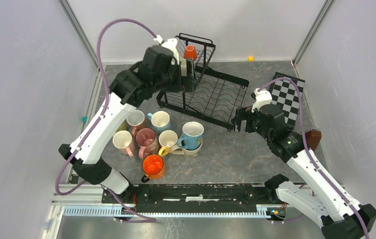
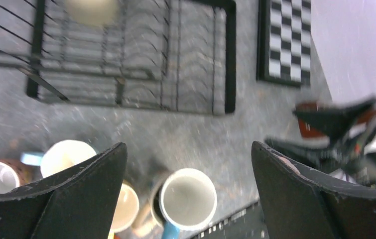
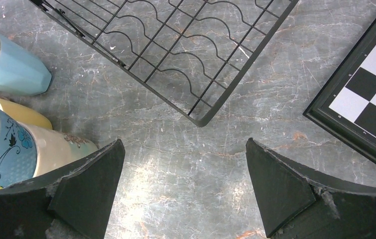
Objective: Unload the cups from the dish rack
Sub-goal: Place the cup into the cup, then unload the cup from the dish rack.
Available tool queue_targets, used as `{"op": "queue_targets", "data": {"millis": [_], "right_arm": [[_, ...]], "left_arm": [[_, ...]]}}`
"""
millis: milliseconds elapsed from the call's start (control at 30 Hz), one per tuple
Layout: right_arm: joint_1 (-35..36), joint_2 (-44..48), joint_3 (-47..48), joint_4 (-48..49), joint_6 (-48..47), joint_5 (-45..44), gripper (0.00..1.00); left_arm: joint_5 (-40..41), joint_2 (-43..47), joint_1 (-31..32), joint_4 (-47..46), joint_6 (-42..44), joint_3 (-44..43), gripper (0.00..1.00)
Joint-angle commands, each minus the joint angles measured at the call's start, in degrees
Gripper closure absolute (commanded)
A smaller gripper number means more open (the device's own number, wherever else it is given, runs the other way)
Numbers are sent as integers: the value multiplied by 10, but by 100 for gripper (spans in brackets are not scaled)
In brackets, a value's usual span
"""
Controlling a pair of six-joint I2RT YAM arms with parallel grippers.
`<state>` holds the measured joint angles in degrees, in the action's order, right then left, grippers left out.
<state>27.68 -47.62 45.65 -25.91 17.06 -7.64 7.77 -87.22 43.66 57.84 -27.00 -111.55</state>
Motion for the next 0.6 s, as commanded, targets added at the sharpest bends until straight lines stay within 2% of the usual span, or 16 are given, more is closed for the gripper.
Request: {"op": "queue_targets", "data": {"millis": [0, 300, 433, 567], "right_arm": [[-1, -1, 27, -8, -4, 12, 2], [-2, -4, 30, -12, 0, 44, 2], [-1, -5, 29, -13, 6, 59, 2], [-2, 0, 18, -10, 10, 67, 2]], "left_arm": [[53, -54, -45, -24, 7, -93, 0], [99, -208, -102, -25, 3, -243, 0], [153, -273, -104, -35, -14, -303, 0], [210, -317, -104, -59, -23, -324, 0]]}}
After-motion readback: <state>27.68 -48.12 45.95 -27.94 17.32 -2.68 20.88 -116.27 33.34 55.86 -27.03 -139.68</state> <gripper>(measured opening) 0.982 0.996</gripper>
